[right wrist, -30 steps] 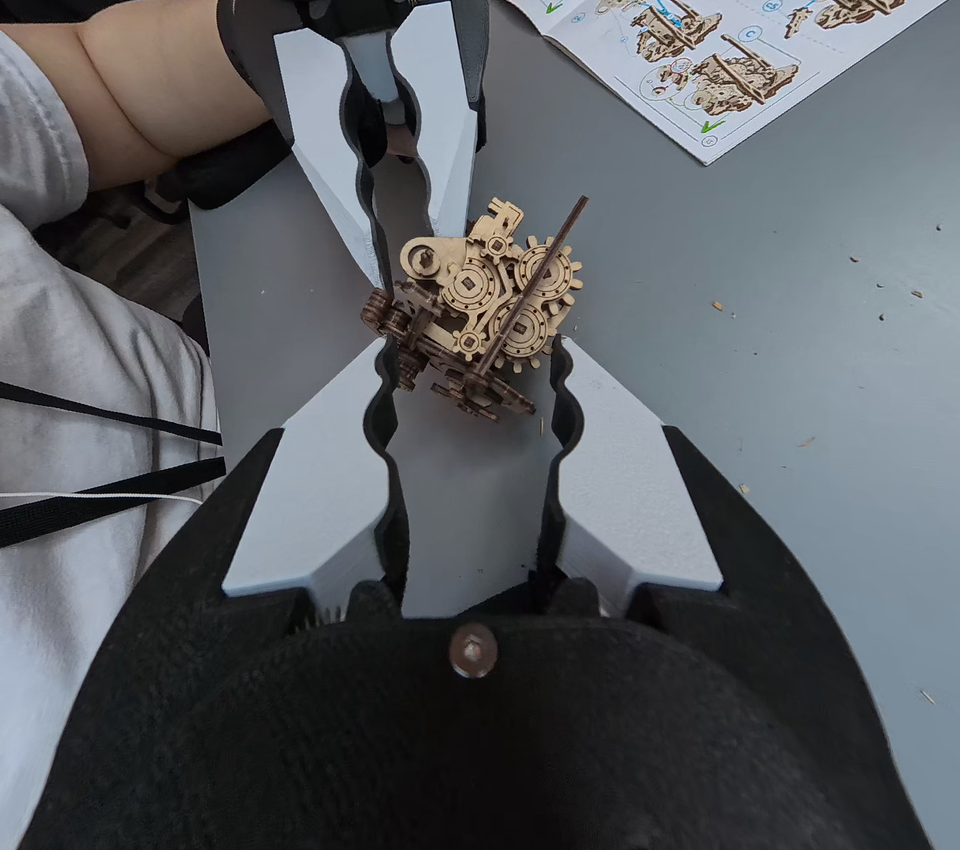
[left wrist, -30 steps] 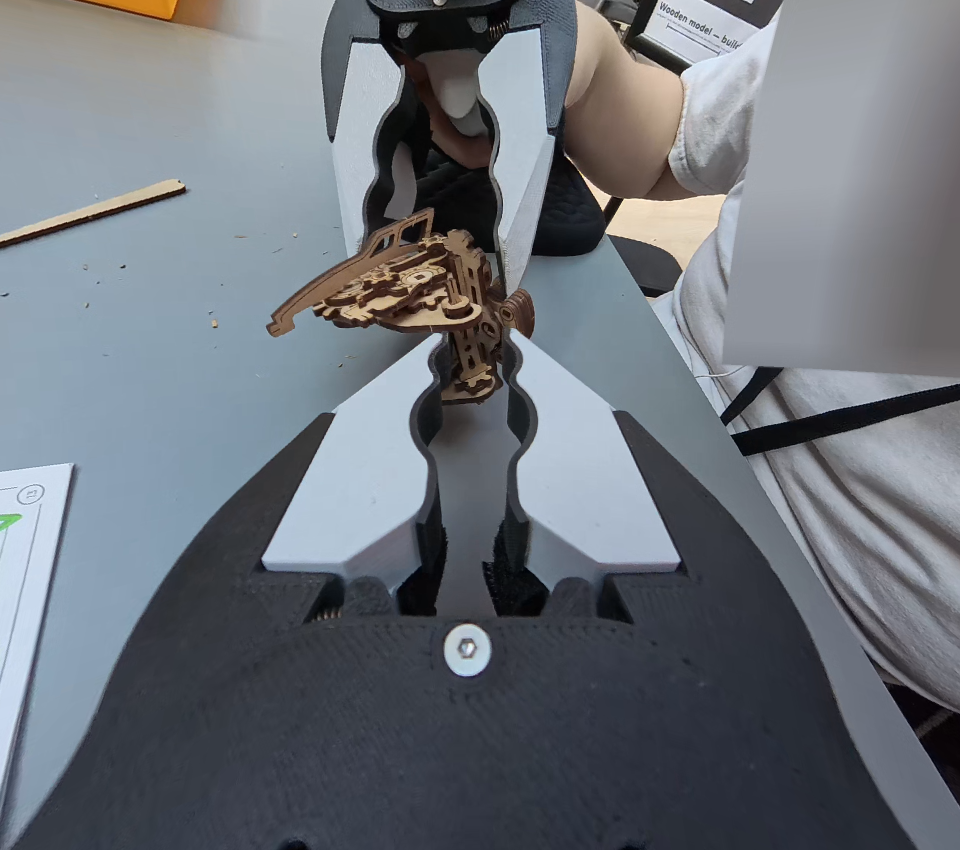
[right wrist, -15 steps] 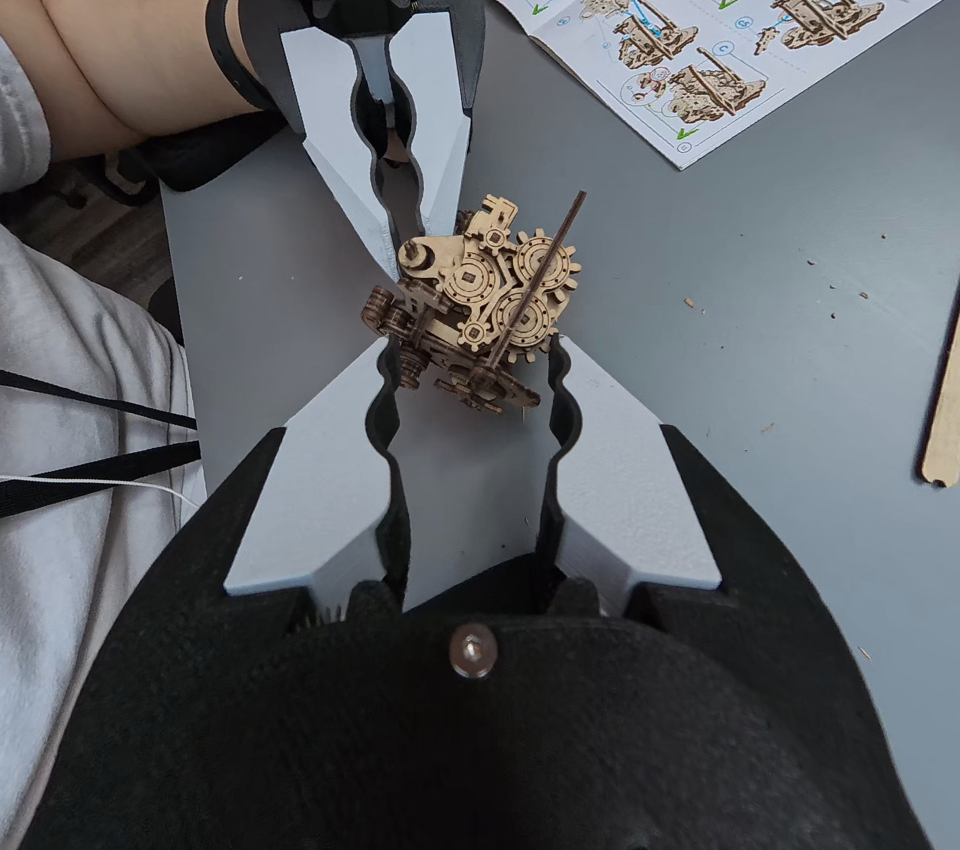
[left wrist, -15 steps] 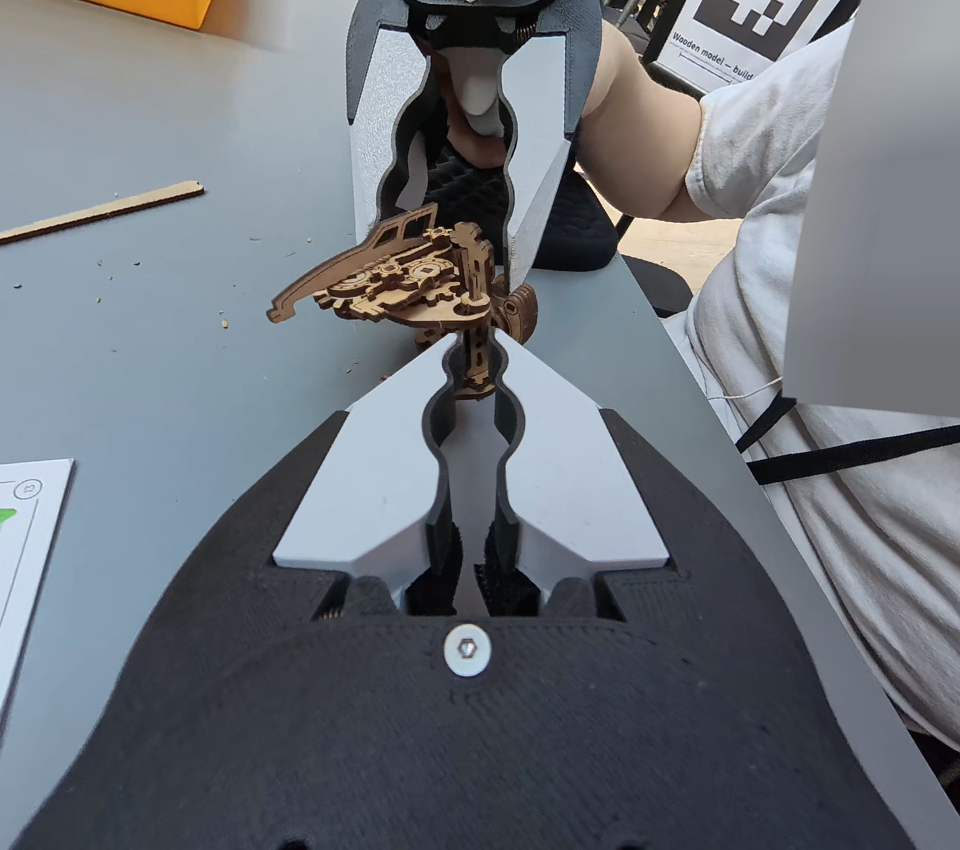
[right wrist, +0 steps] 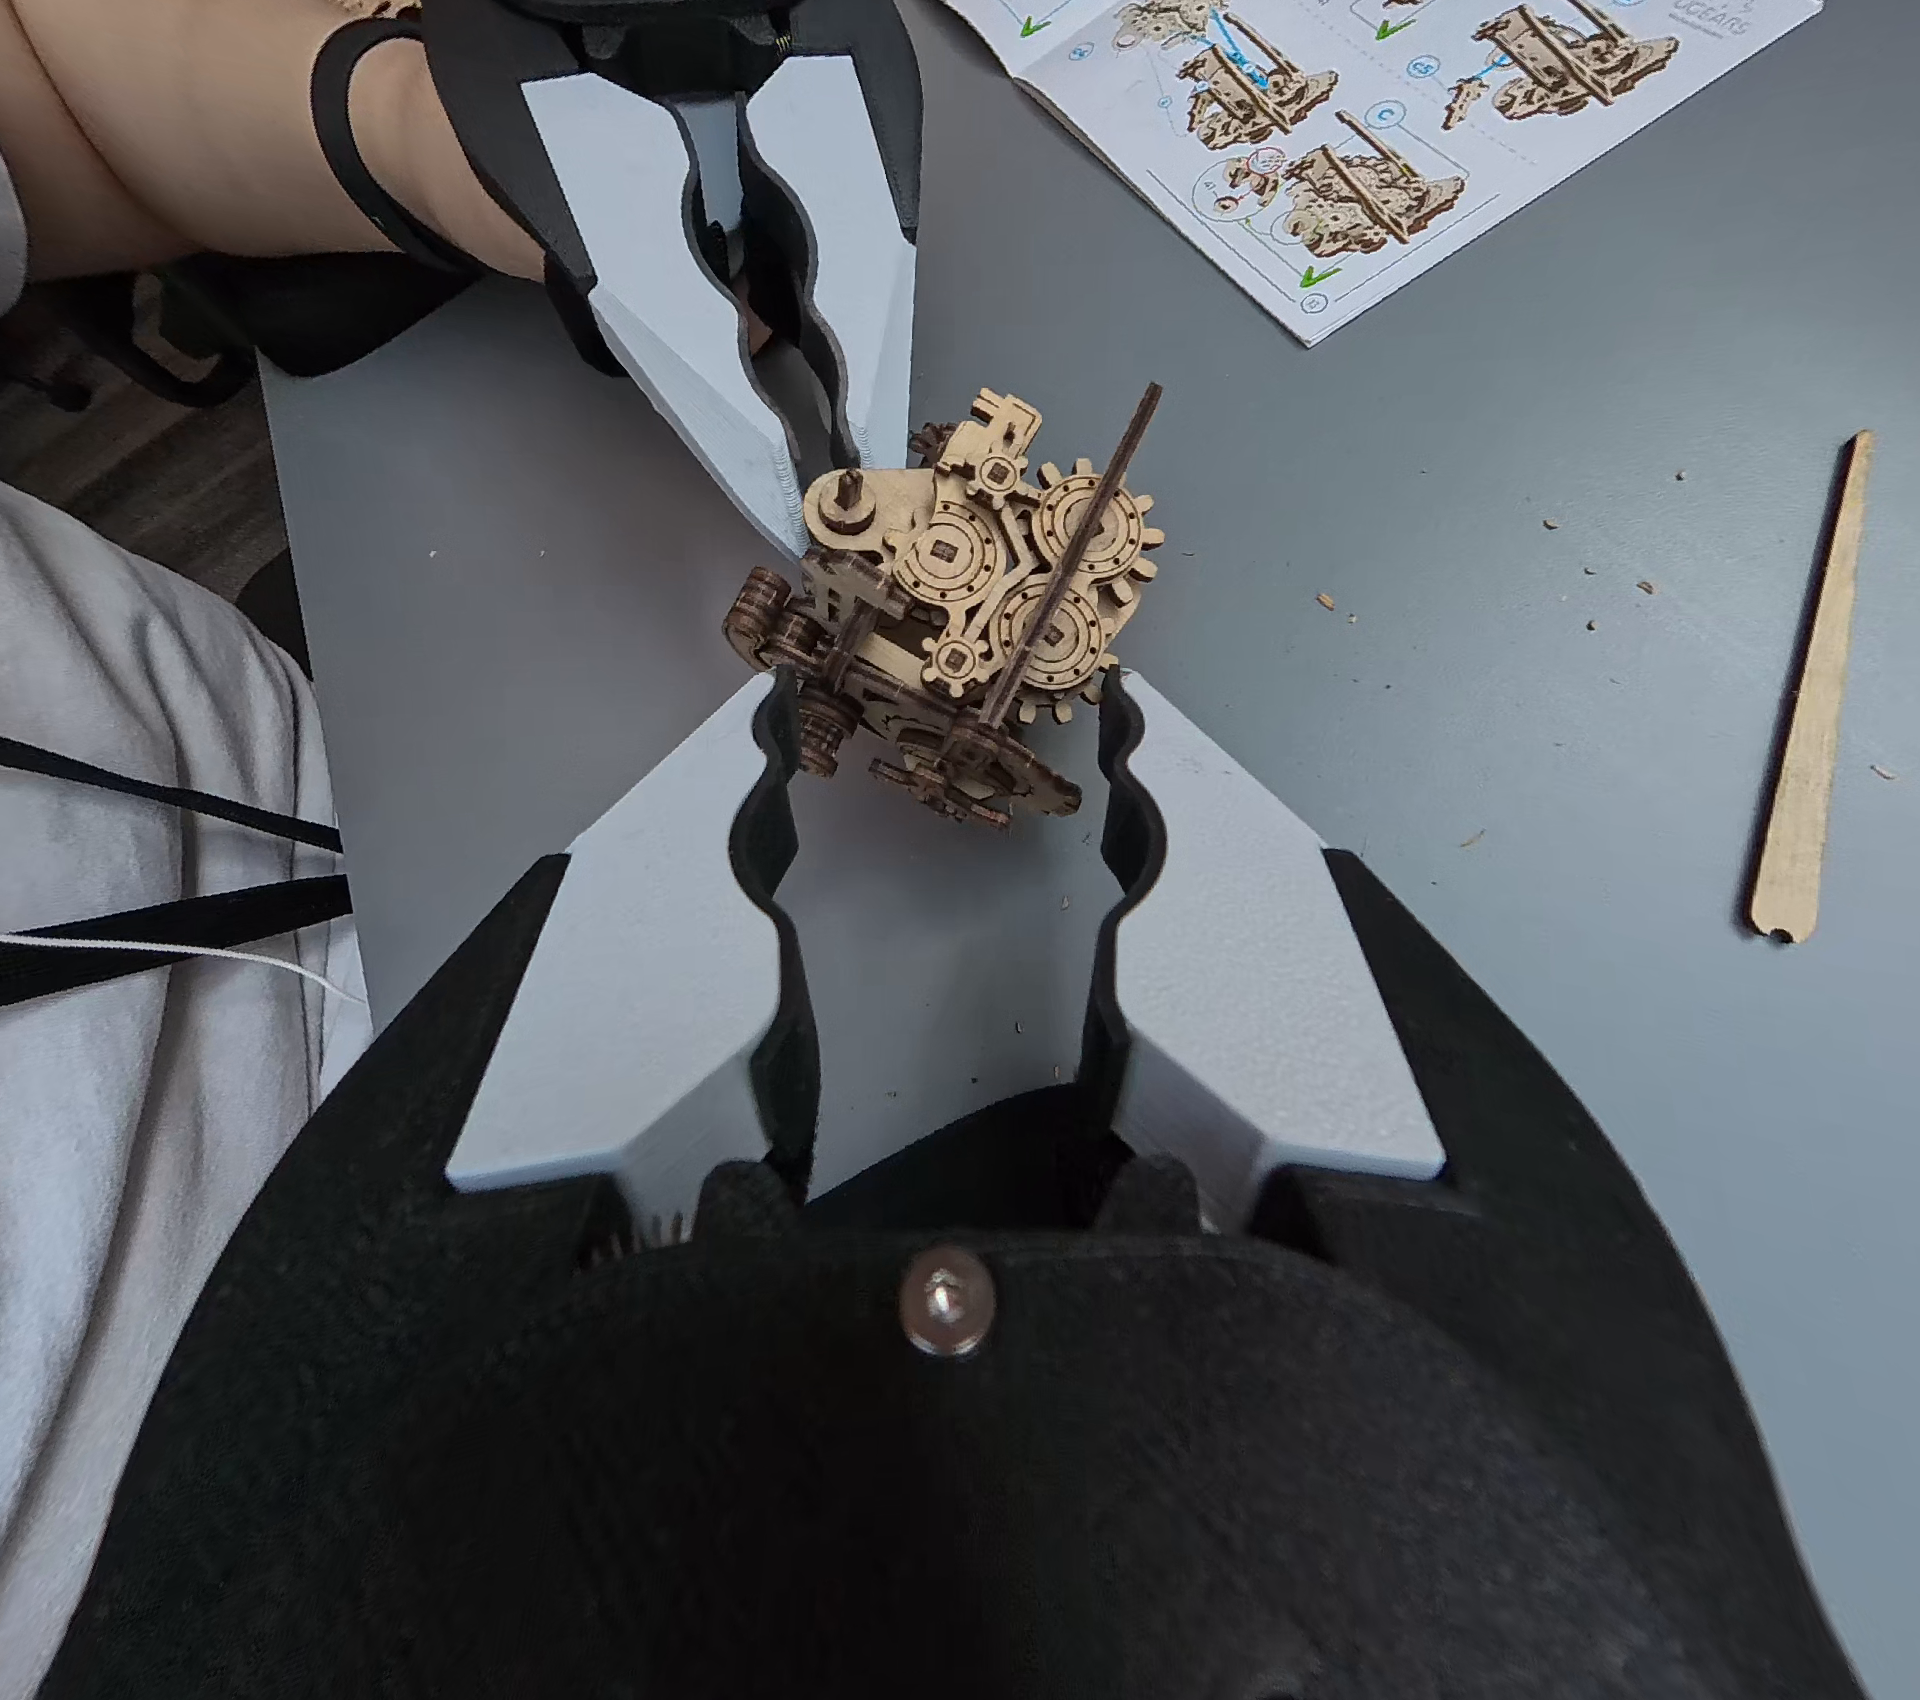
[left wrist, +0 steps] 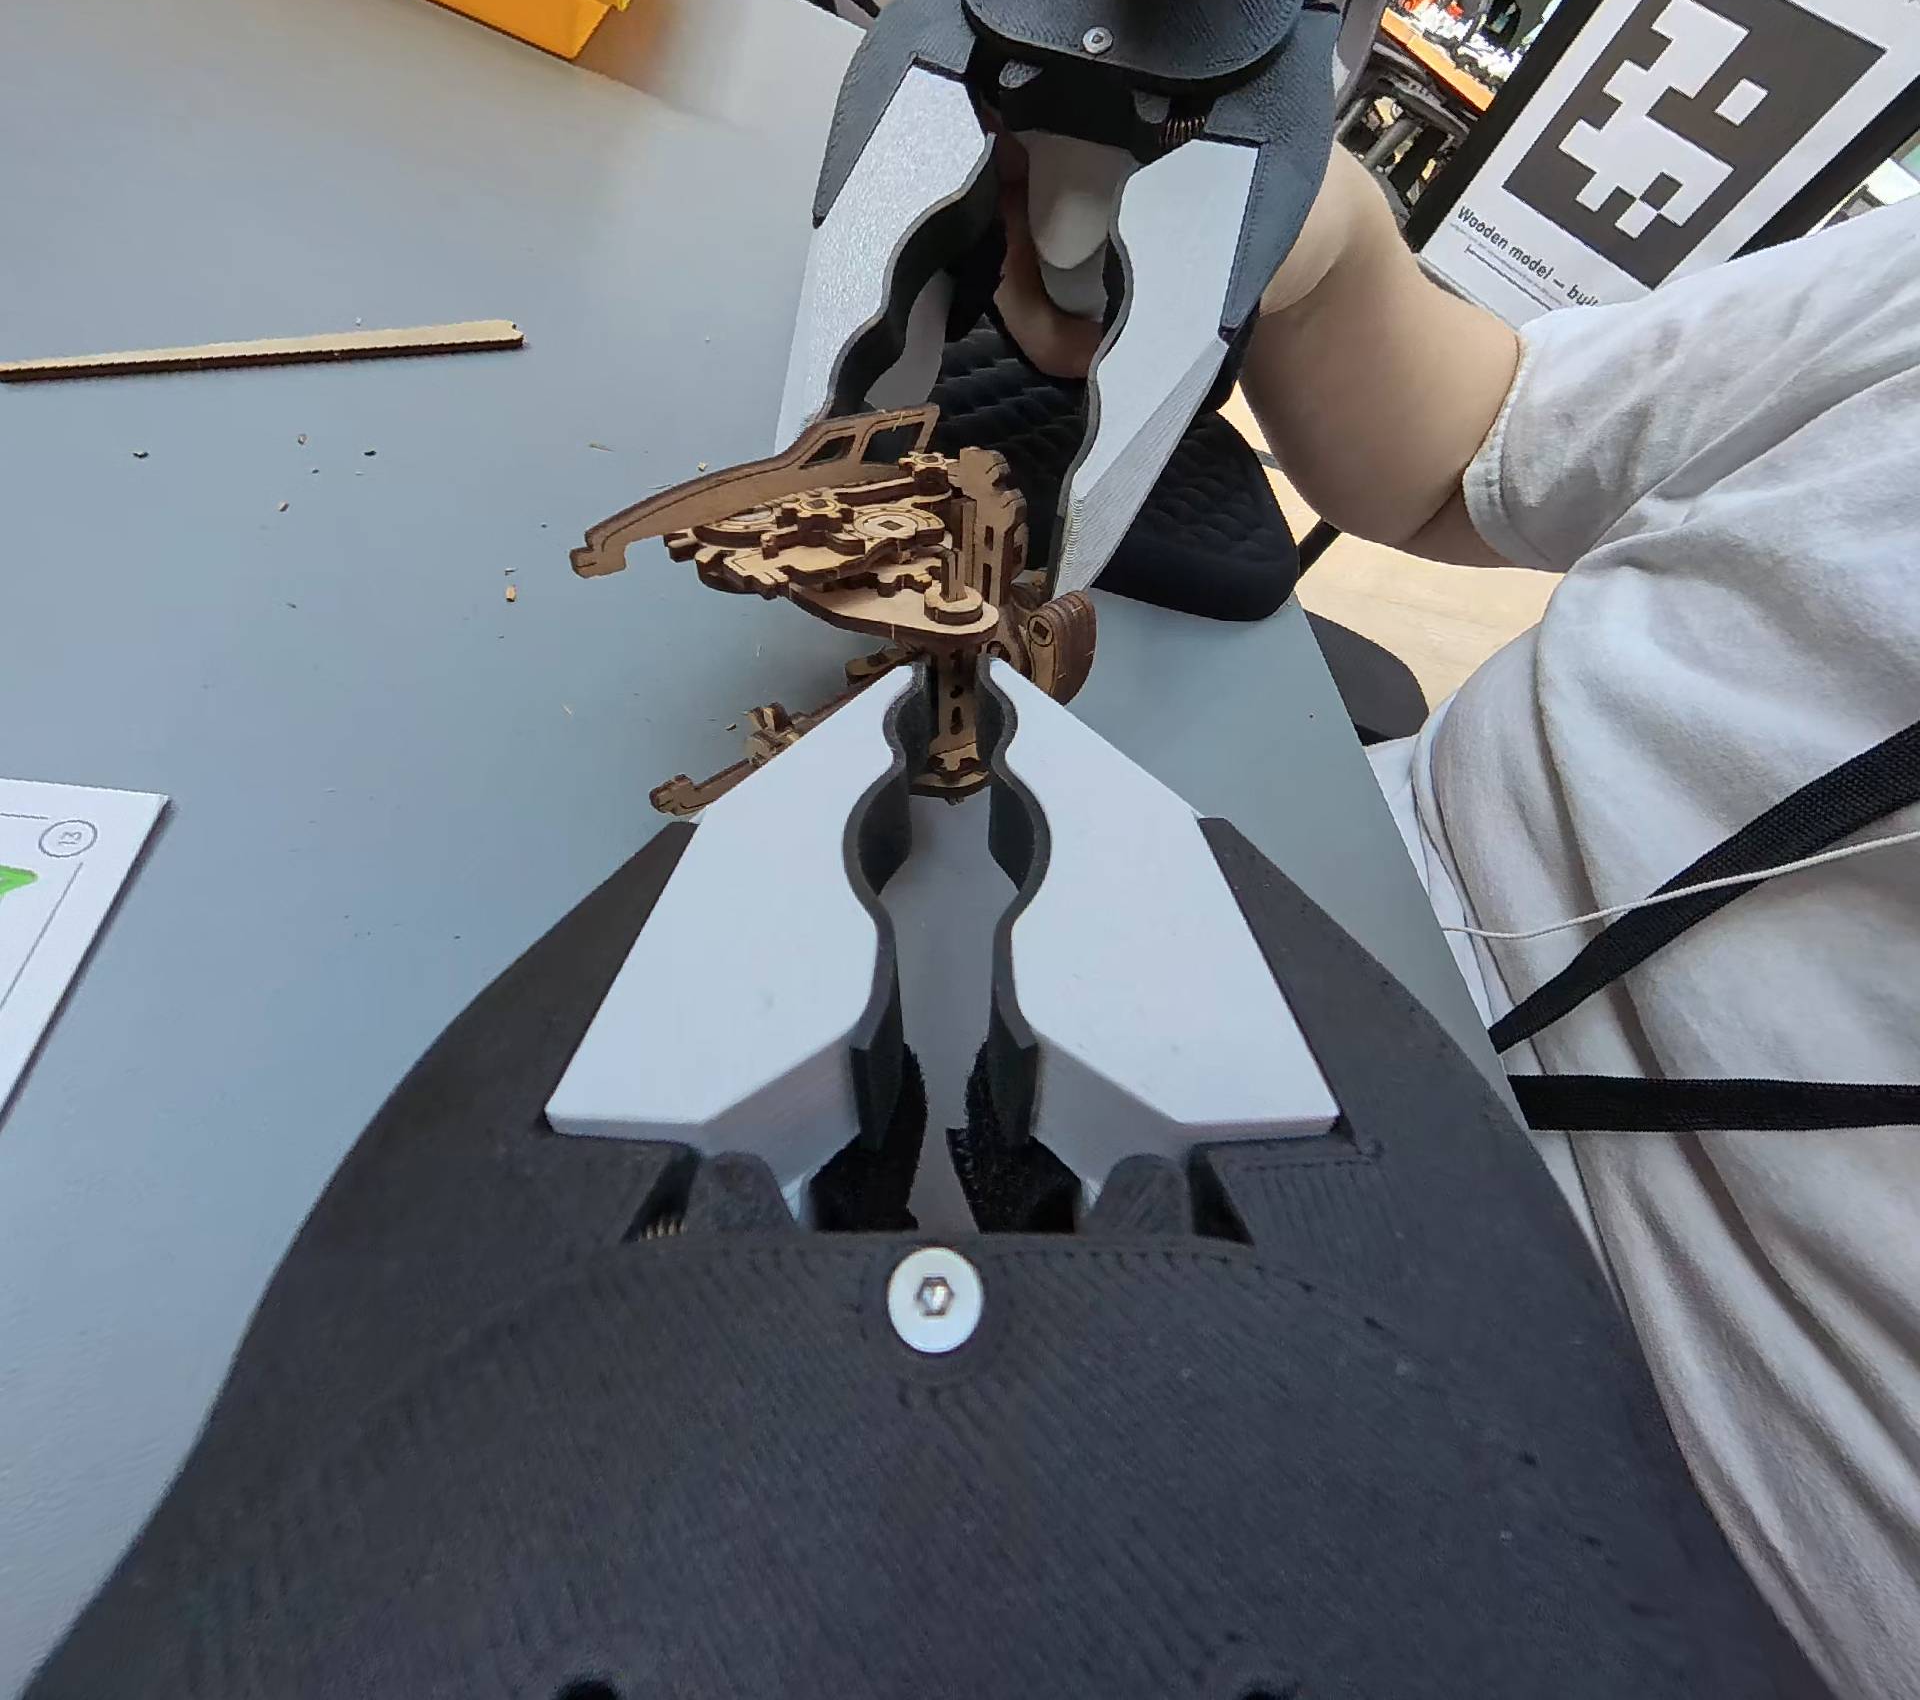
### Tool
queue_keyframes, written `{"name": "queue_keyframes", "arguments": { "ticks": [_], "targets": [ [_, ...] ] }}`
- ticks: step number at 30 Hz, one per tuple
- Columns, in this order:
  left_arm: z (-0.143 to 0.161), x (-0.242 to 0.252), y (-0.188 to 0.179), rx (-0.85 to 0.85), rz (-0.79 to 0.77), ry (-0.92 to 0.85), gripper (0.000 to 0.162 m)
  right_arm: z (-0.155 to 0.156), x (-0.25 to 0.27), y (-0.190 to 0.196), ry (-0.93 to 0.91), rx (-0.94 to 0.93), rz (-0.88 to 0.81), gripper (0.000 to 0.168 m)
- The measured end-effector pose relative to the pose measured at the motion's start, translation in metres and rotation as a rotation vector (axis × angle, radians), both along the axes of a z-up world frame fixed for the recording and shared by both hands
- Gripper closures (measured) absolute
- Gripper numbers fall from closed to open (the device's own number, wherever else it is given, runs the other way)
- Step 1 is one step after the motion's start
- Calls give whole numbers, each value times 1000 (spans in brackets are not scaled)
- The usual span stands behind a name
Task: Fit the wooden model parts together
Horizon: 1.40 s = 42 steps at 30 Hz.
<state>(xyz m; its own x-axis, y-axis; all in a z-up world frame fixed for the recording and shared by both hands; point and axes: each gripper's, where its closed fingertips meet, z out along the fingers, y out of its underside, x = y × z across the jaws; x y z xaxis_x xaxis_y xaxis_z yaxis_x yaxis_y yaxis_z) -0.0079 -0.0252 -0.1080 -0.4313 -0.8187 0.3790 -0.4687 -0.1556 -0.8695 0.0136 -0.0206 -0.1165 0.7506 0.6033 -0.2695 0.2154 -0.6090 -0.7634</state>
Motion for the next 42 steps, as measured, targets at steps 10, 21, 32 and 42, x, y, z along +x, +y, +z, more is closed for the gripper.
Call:
{"name": "queue_keyframes", "arguments": {
  "ticks": [10,21,32,42],
  "targets": [
    [1,-1,0,-2,8,-5,157,46,7,-3,-123,114,98,124],
    [0,-1,-1,5,2,0,157,38,-19,7,-335,132,633,163],
    [0,1,3,-34,9,13,157,25,-26,16,-301,42,810,163],
    [0,0,-1,4,-9,-3,157,24,-26,9,-277,-39,883,167]
  ]
}}
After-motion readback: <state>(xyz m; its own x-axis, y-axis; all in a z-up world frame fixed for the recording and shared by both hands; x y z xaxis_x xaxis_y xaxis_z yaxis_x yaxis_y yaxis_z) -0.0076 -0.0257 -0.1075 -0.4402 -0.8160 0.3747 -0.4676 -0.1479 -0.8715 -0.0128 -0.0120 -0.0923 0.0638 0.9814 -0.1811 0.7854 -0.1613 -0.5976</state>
